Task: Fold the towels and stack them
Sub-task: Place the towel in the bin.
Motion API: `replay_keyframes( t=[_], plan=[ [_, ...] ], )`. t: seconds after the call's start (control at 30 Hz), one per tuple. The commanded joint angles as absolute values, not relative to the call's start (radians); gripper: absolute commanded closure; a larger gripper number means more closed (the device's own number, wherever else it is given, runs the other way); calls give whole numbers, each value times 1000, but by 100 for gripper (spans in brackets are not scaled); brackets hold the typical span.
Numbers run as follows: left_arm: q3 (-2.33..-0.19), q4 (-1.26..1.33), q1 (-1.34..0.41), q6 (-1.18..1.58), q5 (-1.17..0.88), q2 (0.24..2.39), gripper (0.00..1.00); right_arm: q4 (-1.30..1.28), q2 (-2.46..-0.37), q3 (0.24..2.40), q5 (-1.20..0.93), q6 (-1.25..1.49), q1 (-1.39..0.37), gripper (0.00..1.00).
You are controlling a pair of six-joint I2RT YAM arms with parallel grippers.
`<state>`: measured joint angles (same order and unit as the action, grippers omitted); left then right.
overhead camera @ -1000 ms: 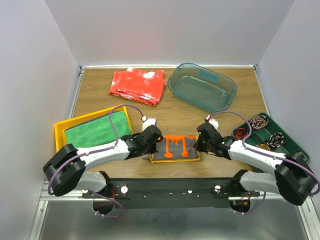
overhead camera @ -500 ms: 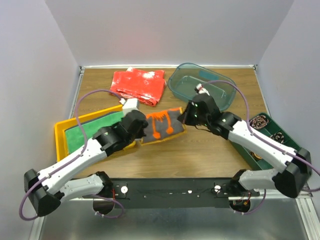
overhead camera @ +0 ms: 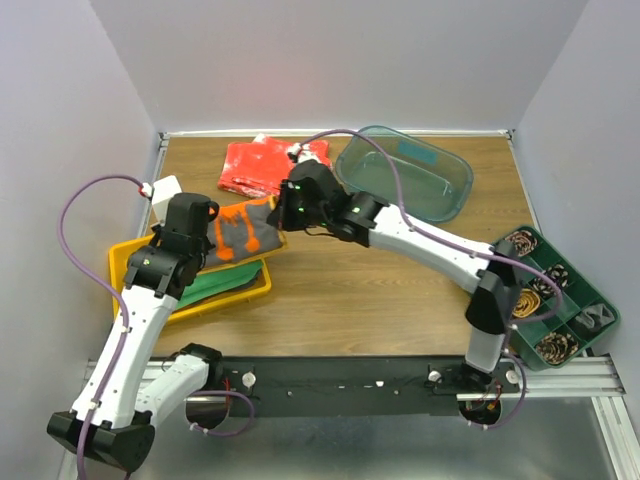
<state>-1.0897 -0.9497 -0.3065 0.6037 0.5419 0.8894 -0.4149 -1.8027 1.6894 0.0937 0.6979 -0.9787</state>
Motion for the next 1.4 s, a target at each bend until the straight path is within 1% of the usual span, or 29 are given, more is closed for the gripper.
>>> replay_keyframes(
  t=[0.0,0.13,0.27,0.53,0.57,0.6,0.63,0.67,0.7,0.73,0.77,0.8,0.83,0.87,0.9,0.93,0.97,1.0,1.1,1.27,1.3,1.37],
  plan=[
    [-1143,-1023,-236,528,650,887,100,-434,-1948,1871,94,654,-1034,99],
    [-1146,-1052,-164,480,683,887,100,-454,-2051,1979,86,643,-1061,99],
    [-1115,-1052,-100,437,681,890,100,-460,-2124,2040,72,643,-1075,99],
    [-1068,-1023,-8,397,634,949,100,-453,-2200,2066,107,627,-1085,99],
    [-1065,-1017,27,393,620,963,100,-454,-2224,2074,112,621,-1085,99],
    [-1057,-1009,37,393,605,988,100,-459,-2238,2094,123,608,-1085,97],
    [-1054,-1006,43,396,601,999,97,-459,-2249,2103,126,598,-1085,93],
    [-1046,-997,52,397,595,1006,89,-459,-2264,2114,127,589,-1085,85],
    [-1036,-983,64,397,591,1020,78,-466,-2285,2126,120,574,-1081,72],
    [-1031,-980,72,400,589,1025,72,-472,-2299,2152,117,569,-1083,68],
    [-1028,-976,78,406,595,1028,61,-482,-2309,2166,118,569,-1081,64],
    [-1028,-977,86,410,607,1032,41,-497,-2319,2177,117,569,-1081,53],
    [-1031,-977,89,413,626,1031,32,-500,-2319,2190,115,565,-1081,48],
    [-1035,-976,90,420,638,1028,25,-506,-2321,2200,117,563,-1081,44],
    [-1048,-971,95,422,644,1014,18,-524,-2318,2210,130,561,-1080,34],
    [-1058,-966,98,417,628,1005,16,-526,-2301,2214,136,560,-1080,26],
    [-1069,-959,100,405,614,996,14,-523,-2284,2203,141,560,-1081,22],
    [-1101,-951,101,396,597,986,2,-509,-2267,2192,153,560,-1081,1],
    [-1169,-947,101,371,491,986,1,-479,-2194,2145,190,554,-1081,0],
    [-1200,-907,91,390,333,977,1,-427,-2053,2042,261,523,-1077,0],
    [-1201,-885,62,397,296,974,1,-410,-2031,2002,281,519,-1075,0],
    [-1209,-873,8,428,290,980,1,-391,-1984,1952,308,502,-1065,0]
  ],
)
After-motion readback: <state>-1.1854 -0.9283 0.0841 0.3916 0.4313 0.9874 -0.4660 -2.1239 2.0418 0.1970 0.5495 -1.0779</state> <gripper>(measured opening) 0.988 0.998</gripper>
